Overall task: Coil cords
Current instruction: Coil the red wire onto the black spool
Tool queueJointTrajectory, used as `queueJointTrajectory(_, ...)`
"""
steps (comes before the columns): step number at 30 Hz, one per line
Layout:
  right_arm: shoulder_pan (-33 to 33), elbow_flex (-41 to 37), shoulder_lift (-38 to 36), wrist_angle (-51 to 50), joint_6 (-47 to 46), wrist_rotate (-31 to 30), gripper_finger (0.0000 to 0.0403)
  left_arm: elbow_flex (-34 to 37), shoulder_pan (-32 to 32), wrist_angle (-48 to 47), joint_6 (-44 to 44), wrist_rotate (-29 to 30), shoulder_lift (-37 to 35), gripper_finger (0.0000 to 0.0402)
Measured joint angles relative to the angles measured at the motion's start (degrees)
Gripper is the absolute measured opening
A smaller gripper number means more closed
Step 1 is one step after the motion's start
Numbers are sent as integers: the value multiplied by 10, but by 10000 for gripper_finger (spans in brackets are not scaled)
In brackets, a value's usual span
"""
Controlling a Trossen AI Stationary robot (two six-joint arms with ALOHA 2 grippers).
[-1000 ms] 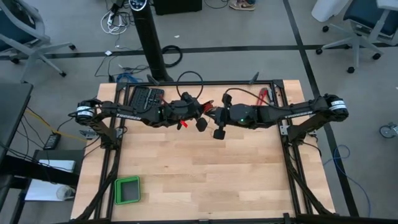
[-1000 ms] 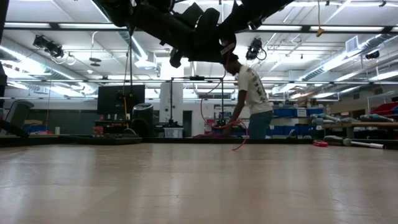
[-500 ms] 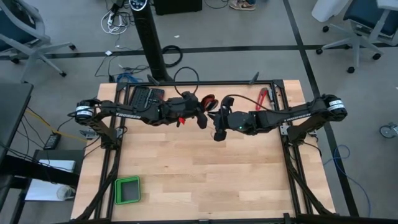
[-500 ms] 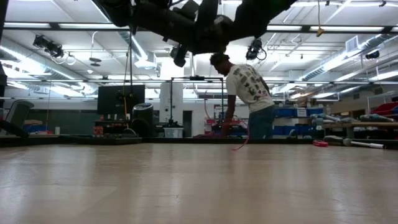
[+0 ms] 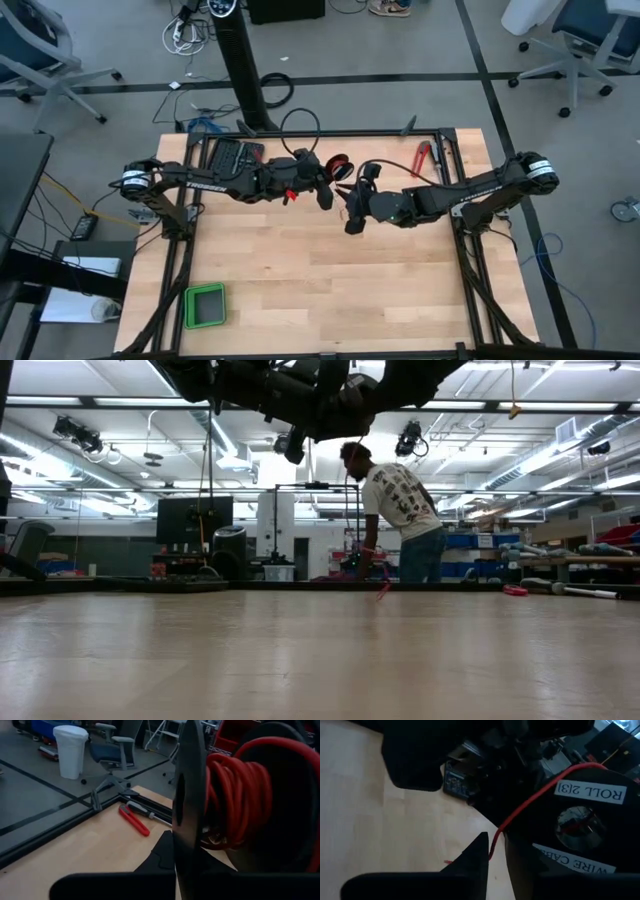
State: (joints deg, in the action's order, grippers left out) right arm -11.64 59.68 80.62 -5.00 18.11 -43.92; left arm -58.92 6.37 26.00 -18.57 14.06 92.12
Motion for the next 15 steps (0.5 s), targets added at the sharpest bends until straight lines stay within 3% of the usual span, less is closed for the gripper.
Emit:
queueJointTrajectory(7,-2,0,0,-11,1,-2,8,0,0,0,1,0,1,1)
queueJointTrajectory(15,4,1,-1,42,30,34,4,0,0,-3,31,-7,1,1)
